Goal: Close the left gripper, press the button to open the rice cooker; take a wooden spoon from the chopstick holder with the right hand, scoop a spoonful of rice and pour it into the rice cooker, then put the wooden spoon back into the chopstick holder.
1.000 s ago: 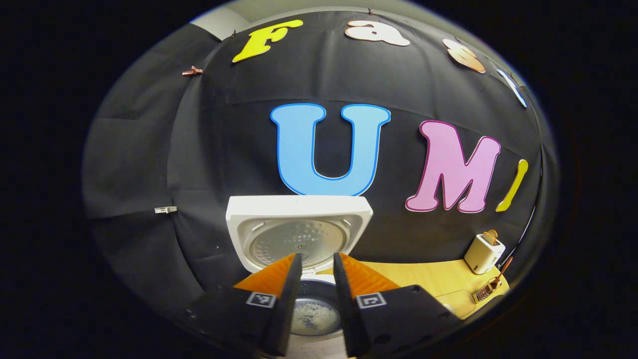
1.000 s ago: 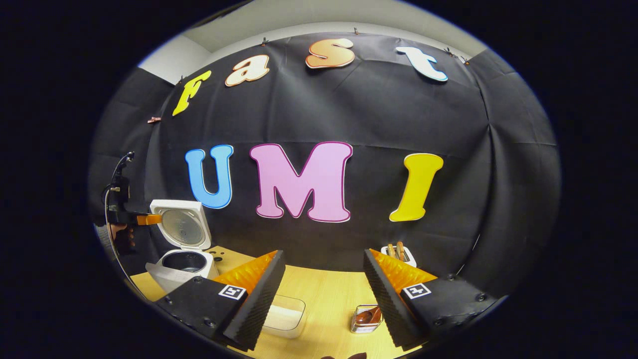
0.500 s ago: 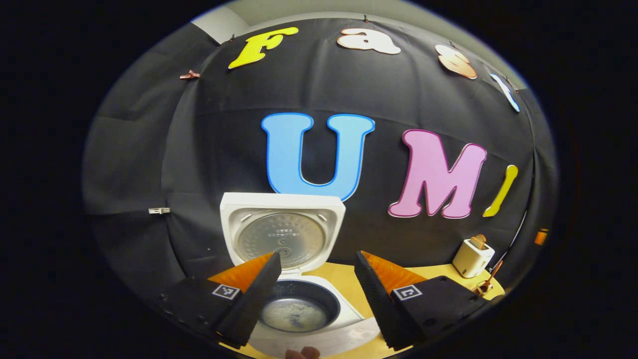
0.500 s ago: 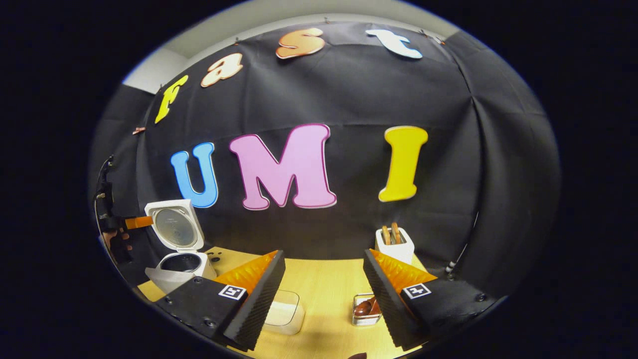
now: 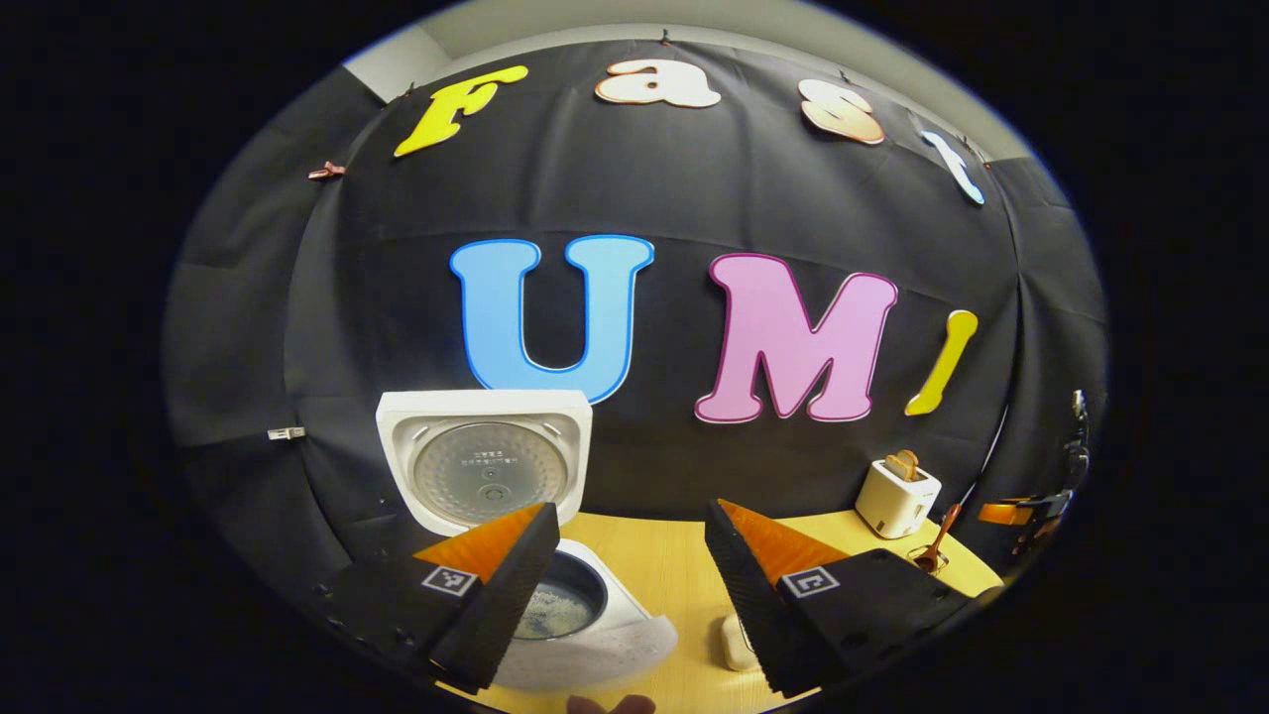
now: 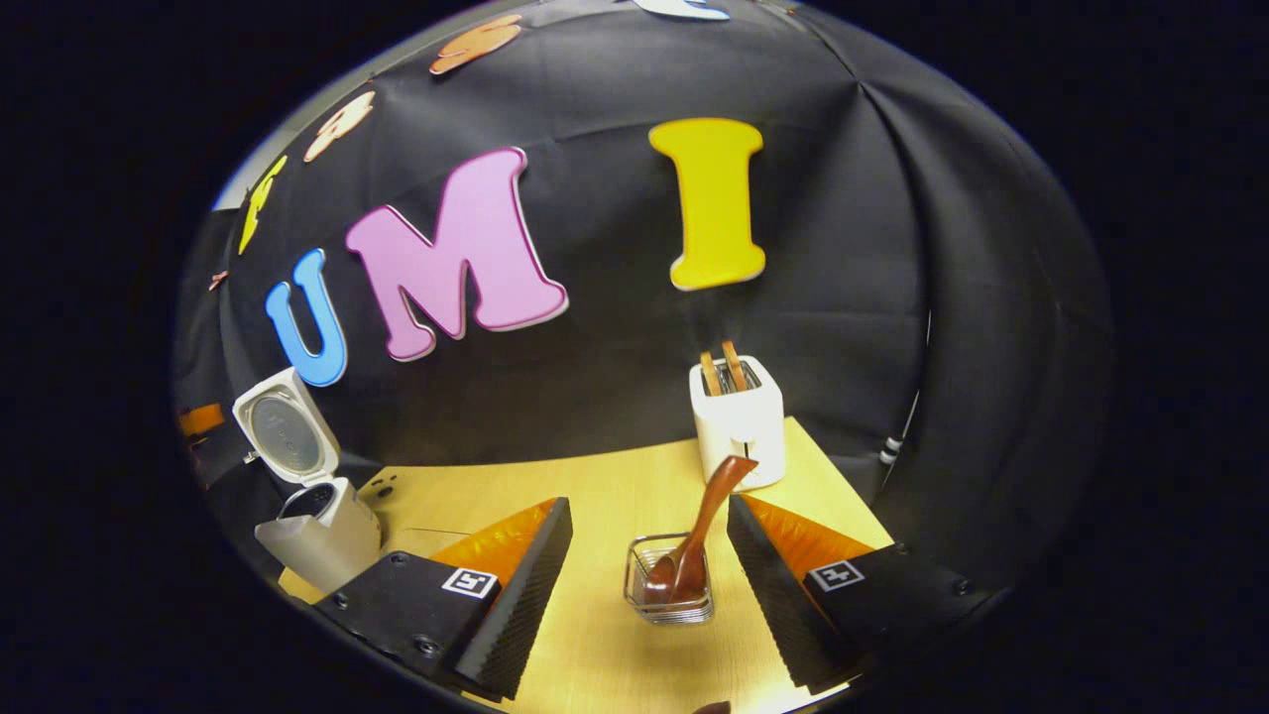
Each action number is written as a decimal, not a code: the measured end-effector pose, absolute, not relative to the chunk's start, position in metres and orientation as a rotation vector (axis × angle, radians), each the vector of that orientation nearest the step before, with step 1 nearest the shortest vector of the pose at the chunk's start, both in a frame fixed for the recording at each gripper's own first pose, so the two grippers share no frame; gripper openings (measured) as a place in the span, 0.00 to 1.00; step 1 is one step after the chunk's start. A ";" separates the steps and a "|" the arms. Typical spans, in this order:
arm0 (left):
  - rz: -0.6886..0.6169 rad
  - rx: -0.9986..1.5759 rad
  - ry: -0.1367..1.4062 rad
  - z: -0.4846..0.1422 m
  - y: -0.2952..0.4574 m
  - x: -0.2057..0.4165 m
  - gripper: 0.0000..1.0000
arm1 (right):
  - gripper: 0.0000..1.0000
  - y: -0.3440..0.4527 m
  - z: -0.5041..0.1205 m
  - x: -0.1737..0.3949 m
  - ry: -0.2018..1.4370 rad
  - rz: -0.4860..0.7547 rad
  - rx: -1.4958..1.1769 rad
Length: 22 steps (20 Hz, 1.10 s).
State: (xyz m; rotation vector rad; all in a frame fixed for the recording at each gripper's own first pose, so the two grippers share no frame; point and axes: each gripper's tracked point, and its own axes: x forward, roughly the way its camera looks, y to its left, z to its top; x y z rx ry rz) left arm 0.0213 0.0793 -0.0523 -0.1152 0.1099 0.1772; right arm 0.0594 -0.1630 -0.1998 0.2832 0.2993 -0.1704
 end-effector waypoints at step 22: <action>0.280 -0.073 0.260 -0.091 0.030 0.009 0.95 | 0.55 -0.196 -0.341 0.192 0.427 -0.197 0.417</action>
